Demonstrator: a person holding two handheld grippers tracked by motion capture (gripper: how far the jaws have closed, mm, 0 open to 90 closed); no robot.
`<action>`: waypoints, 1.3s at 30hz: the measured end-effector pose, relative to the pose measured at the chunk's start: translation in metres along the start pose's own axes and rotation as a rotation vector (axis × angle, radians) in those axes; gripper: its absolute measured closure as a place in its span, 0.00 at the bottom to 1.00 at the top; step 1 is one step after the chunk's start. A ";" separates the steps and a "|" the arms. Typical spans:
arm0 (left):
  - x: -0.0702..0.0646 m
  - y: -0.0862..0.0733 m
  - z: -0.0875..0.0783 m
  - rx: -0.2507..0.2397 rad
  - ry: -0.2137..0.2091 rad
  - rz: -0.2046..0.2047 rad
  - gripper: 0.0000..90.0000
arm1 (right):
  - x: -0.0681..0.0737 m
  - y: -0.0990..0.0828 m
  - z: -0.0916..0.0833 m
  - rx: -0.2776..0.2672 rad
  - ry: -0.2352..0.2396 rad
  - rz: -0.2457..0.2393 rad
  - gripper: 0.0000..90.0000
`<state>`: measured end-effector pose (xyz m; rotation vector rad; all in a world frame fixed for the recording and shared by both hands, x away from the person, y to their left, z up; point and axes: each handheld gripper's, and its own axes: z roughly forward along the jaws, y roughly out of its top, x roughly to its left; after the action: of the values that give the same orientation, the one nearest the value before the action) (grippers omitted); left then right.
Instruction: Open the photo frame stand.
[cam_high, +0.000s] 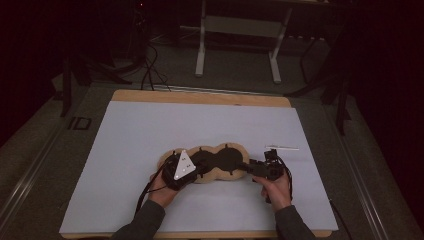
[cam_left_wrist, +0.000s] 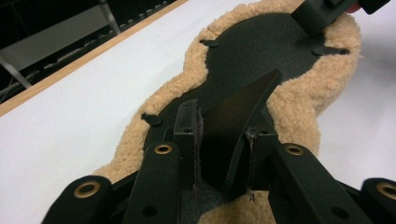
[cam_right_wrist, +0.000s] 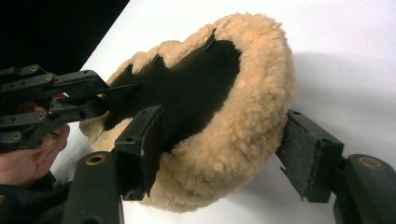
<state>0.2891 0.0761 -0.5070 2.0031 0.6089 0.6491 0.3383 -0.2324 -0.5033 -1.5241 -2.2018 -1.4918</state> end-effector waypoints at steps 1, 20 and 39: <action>0.000 0.000 0.000 0.000 0.000 0.000 0.80 | 0.000 0.000 -0.001 -0.002 0.006 0.005 0.41; 0.000 0.000 -0.012 0.026 -0.065 0.004 0.66 | -0.002 0.000 -0.009 -0.038 0.082 0.058 0.59; 0.012 -0.018 -0.036 0.081 -0.154 -0.054 0.52 | -0.005 -0.001 -0.011 -0.047 0.091 0.060 0.68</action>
<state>0.2713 0.1140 -0.5045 2.0820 0.6025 0.4388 0.3350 -0.2439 -0.5004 -1.4900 -2.0675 -1.5719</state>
